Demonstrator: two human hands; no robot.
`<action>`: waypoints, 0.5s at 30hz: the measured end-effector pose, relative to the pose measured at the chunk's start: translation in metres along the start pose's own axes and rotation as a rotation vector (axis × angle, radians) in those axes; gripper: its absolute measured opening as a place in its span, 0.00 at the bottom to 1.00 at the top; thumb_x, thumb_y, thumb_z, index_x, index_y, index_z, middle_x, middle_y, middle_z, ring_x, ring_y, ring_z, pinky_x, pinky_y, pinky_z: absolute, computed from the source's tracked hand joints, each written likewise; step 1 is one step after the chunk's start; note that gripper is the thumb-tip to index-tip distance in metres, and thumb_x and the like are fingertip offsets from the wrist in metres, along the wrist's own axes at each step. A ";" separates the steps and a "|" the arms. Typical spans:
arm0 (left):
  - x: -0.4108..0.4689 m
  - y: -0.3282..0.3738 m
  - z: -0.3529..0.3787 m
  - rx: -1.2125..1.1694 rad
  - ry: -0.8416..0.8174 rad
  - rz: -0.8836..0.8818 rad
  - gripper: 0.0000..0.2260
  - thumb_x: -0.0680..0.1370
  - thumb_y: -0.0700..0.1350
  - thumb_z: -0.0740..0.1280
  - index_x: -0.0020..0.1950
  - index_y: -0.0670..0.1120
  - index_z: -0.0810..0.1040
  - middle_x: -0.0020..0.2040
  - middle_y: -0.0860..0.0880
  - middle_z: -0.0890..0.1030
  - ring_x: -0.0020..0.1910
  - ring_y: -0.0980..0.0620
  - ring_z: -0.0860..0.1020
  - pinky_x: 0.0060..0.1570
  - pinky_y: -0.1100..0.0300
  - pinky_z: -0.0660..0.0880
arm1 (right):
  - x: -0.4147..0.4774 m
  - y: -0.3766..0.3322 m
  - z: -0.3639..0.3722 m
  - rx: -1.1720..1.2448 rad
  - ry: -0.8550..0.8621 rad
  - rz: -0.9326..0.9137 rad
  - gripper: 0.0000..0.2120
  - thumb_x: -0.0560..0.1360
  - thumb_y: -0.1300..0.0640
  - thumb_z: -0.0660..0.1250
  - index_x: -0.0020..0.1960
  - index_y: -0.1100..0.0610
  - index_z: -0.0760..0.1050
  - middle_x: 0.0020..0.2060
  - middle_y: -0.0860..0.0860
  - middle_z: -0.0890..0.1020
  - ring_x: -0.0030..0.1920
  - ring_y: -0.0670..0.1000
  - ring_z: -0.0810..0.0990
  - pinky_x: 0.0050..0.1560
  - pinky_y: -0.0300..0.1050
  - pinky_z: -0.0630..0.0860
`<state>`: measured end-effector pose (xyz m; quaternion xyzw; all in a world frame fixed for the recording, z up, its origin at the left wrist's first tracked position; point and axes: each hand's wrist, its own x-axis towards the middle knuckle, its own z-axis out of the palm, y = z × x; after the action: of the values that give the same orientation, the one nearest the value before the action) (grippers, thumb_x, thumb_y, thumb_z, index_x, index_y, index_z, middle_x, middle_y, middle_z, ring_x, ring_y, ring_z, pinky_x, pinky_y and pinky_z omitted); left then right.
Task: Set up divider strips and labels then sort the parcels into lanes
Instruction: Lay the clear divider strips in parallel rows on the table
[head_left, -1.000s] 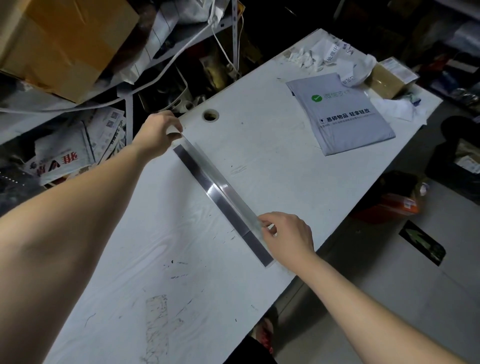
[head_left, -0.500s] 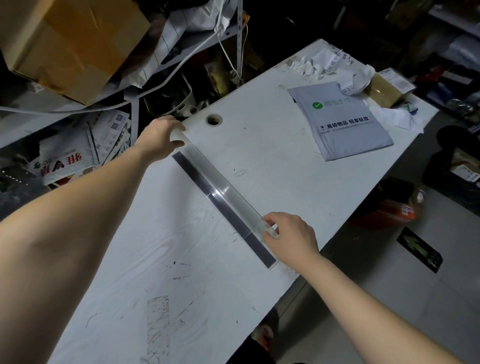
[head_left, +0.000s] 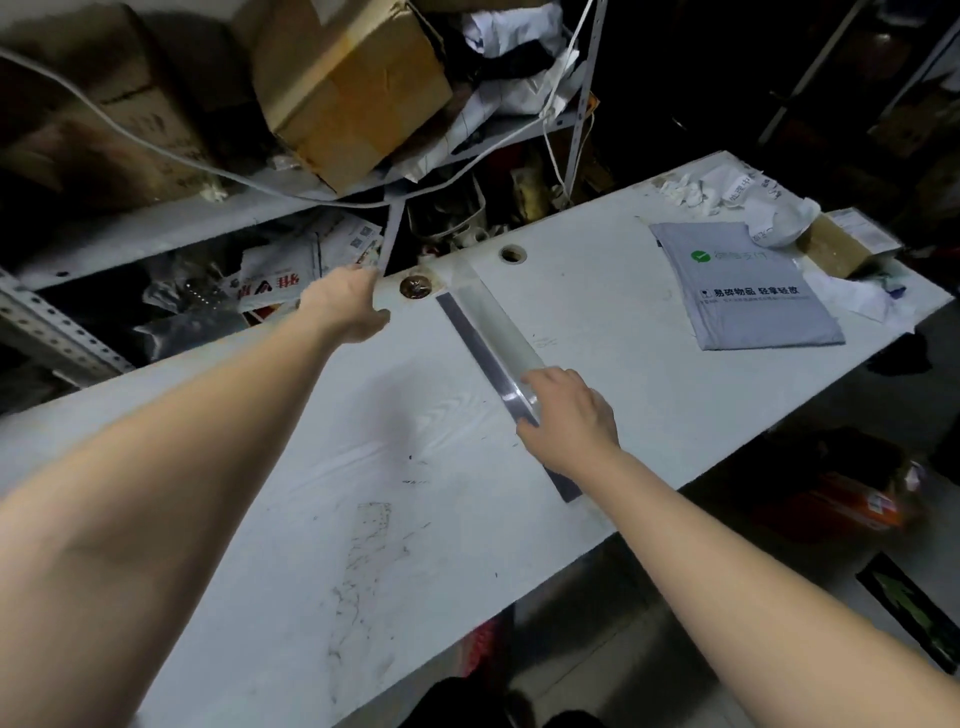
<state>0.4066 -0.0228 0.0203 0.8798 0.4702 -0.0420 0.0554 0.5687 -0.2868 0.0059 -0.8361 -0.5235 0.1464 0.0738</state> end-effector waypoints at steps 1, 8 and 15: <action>-0.022 -0.005 -0.003 -0.004 0.001 -0.022 0.27 0.78 0.54 0.68 0.74 0.46 0.69 0.68 0.43 0.76 0.65 0.40 0.74 0.59 0.45 0.76 | -0.003 -0.010 -0.003 -0.007 0.000 -0.030 0.20 0.79 0.53 0.66 0.70 0.52 0.71 0.66 0.49 0.76 0.66 0.54 0.72 0.59 0.50 0.73; -0.176 -0.061 -0.025 -0.005 0.025 -0.202 0.28 0.79 0.54 0.67 0.76 0.45 0.67 0.71 0.44 0.73 0.69 0.41 0.73 0.64 0.47 0.74 | -0.032 -0.087 -0.014 -0.032 -0.017 -0.219 0.29 0.79 0.49 0.67 0.78 0.50 0.64 0.73 0.49 0.71 0.72 0.54 0.70 0.59 0.52 0.74; -0.288 -0.132 -0.033 -0.024 0.051 -0.382 0.28 0.79 0.53 0.67 0.77 0.46 0.66 0.73 0.46 0.71 0.70 0.43 0.71 0.61 0.47 0.74 | -0.066 -0.179 -0.004 -0.090 -0.034 -0.398 0.29 0.79 0.49 0.67 0.78 0.50 0.65 0.73 0.49 0.72 0.72 0.54 0.70 0.59 0.51 0.74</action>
<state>0.1379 -0.1821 0.0814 0.7746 0.6303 -0.0239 0.0450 0.3899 -0.2664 0.0699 -0.7161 -0.6854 0.1199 0.0550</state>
